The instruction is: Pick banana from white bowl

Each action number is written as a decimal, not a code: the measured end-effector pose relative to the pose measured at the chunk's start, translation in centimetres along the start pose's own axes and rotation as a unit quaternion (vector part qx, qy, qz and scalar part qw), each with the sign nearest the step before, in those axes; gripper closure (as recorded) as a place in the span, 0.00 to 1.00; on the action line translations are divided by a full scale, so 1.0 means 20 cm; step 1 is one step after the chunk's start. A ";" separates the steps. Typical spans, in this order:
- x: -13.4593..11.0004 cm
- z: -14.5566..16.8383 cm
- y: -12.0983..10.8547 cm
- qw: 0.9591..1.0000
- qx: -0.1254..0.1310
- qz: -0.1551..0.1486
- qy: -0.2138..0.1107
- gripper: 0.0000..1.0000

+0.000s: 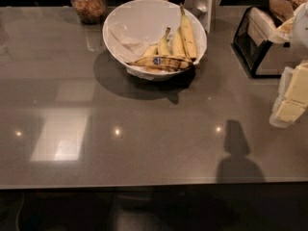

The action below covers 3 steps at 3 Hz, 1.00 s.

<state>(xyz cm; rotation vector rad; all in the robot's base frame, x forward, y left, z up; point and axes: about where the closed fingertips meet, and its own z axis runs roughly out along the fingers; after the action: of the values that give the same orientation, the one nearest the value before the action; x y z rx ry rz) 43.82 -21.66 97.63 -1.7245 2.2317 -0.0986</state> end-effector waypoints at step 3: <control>-0.12 0.09 -0.14 0.998 0.030 0.009 -0.059 0.00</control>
Offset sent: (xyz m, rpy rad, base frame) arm 0.0250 0.0131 -0.0048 0.0587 -0.0661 0.0158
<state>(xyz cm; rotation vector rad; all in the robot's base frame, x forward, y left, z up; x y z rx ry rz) 47.41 -19.80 97.20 -1.6357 2.1369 -0.0576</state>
